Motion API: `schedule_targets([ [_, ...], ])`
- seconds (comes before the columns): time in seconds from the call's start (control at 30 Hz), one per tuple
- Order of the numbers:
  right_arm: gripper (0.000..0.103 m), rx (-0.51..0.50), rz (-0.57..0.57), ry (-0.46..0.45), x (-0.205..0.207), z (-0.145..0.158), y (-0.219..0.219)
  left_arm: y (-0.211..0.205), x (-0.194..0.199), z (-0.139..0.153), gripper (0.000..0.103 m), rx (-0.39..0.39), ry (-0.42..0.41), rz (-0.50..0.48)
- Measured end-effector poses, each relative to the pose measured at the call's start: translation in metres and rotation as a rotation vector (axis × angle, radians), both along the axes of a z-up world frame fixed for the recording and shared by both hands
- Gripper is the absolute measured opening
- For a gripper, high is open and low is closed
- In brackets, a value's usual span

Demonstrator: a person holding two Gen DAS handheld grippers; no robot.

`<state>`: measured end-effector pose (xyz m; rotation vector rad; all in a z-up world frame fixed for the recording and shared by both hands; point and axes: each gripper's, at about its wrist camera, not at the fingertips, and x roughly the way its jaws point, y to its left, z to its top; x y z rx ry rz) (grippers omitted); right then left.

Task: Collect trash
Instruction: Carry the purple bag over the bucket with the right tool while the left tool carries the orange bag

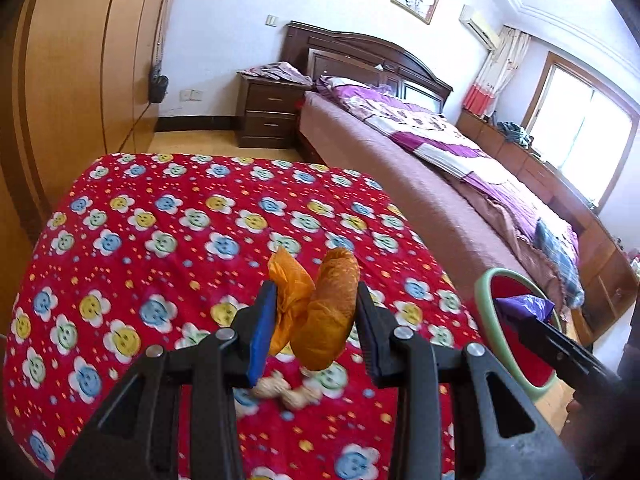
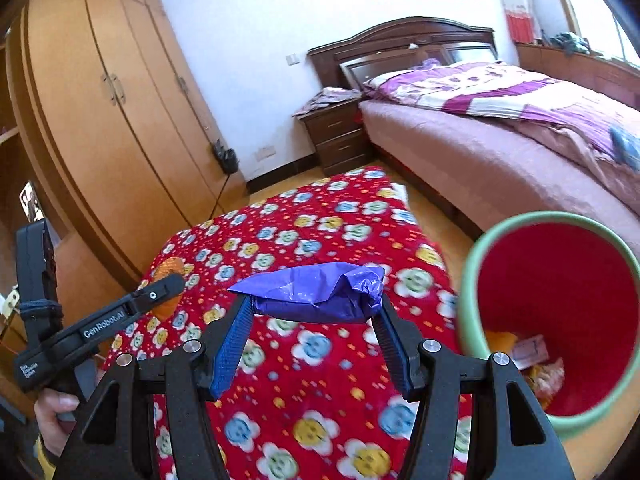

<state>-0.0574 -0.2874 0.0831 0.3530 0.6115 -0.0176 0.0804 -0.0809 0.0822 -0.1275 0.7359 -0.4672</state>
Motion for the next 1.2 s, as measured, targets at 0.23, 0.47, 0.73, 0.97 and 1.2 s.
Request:
schedule_targets([
  [0.23, 0.062, 0.004, -0.066, -0.012, -0.035, 0.001, -0.023, -0.015, -0.023, 0.008, 0.039, -0.011, -0.016, -0.052],
  [0.47, 0.062, 0.007, -0.111, -0.016, -0.055, -0.002, -0.04, -0.037, -0.039, 0.015, 0.039, -0.017, -0.034, -0.123],
  [0.73, 0.062, 0.02, -0.172, -0.013, -0.077, -0.009, -0.063, -0.065, -0.052, 0.015, 0.039, -0.008, -0.047, -0.197],
  [0.97, 0.062, 0.03, -0.238, -0.007, -0.092, -0.016, -0.086, -0.091, -0.057, 0.007, 0.039, 0.006, -0.036, -0.257],
  [1.2, 0.062, 0.001, -0.333, 0.0, -0.107, -0.025, -0.106, -0.119, -0.065, 0.0, 0.038, 0.019, -0.039, -0.33],
])
